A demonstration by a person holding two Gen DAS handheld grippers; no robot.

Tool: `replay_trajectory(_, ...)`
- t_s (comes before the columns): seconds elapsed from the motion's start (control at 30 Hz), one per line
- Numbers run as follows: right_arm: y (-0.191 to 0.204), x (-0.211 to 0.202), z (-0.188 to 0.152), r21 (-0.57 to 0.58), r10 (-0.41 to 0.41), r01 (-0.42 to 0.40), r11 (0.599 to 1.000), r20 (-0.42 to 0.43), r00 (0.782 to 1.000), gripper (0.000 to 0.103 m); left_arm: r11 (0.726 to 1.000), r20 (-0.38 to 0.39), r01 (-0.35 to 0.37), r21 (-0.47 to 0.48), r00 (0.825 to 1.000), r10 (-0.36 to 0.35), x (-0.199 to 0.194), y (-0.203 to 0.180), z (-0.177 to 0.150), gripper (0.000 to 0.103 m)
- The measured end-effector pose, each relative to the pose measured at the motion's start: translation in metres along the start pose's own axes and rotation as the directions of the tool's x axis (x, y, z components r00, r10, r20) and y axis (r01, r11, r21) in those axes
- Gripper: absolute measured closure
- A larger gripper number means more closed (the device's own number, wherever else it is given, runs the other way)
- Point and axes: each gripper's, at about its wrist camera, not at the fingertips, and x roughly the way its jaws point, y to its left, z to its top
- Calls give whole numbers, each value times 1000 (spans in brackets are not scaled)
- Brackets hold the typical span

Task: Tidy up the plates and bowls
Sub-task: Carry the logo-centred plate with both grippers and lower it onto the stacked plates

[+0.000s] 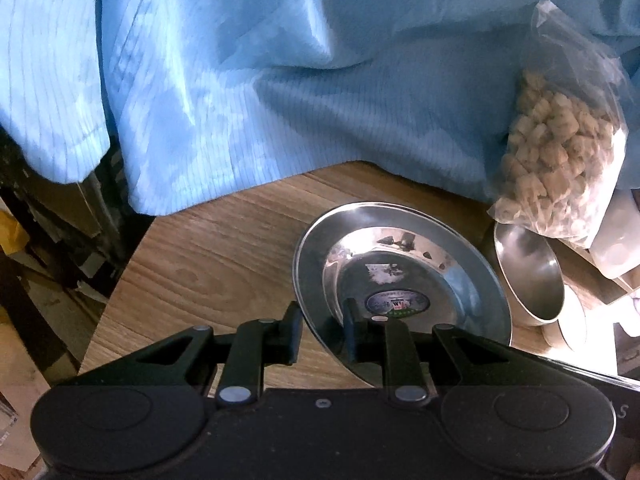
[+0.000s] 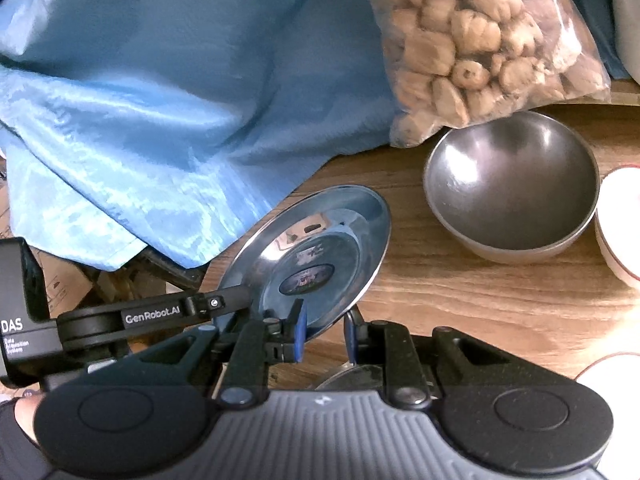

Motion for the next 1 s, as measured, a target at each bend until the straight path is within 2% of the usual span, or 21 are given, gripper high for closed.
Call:
replay_trajectory(0.2,2,-8,-3,-2,4,-4,1000,18,1000,81,1000,22,11,19,1000,-12,-8,-3,-4,80)
replay_trajectory(0.57,-11,-56,-15,-4,21,-21,1000,70,997,81,995,65,52,88,996,-58,-29,-24,-18,80)
replay_trajectory(0.8,-23,-81,-36,5,15,-15,1000,79,997,80,988,48,79,130,995,-86,-36,-39,-39,79)
replay_trajectory(1.0,-36,-93,-49,29,12,-14,999,72,997,79,981,32,63,182,997,-70,-38,-53,-56,79)
